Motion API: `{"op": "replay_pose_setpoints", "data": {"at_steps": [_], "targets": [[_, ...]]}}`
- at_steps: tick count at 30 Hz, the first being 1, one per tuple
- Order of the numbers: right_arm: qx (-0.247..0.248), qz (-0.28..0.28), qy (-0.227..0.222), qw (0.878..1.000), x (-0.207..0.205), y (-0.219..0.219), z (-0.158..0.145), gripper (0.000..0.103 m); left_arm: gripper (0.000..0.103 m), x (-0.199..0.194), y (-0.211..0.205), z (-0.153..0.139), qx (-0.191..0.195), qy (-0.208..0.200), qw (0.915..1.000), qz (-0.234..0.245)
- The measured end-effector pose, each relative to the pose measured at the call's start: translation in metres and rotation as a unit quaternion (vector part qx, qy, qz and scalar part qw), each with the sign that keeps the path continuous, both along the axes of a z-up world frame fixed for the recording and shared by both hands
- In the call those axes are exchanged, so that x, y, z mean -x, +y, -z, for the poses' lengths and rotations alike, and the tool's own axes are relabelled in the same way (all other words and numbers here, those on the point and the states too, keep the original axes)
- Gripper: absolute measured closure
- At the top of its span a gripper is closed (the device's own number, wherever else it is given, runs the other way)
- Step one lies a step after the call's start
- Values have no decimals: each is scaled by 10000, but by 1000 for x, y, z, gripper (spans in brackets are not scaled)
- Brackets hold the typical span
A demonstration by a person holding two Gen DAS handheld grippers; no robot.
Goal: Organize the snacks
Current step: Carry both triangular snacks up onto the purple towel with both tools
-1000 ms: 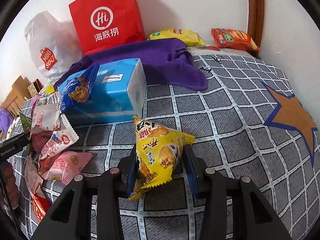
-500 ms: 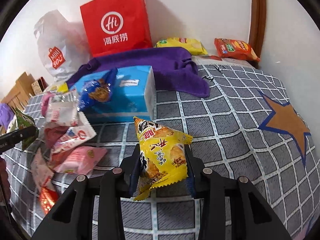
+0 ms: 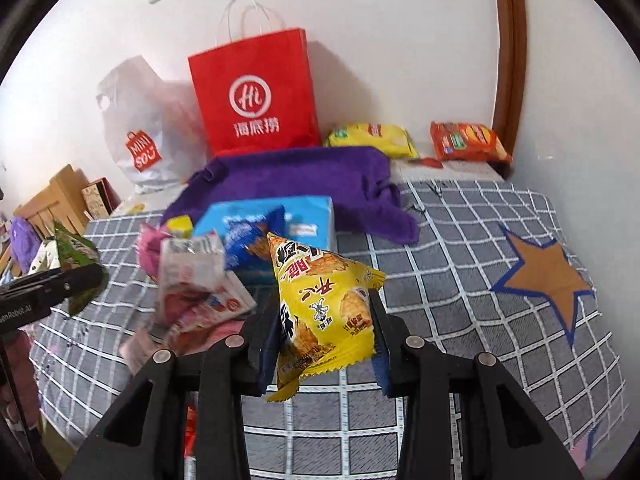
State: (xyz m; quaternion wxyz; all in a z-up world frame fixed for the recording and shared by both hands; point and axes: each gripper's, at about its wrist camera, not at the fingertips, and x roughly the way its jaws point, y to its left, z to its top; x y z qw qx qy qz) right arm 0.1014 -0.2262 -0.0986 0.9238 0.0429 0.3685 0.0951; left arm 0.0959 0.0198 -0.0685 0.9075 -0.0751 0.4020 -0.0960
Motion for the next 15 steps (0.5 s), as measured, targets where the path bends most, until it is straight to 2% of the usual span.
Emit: {"op": "replay_pose_setpoints", "data": {"at_steps": [3,15], "targets": [[-164,-15,39,9999,-1,0,-13,65,53,-3,-7,-13,-38,-99,9999,72],[-2,-120,-303,9995,-22,8,-58,65,53,-30,-26,-55,11,-317,9990,325]]}}
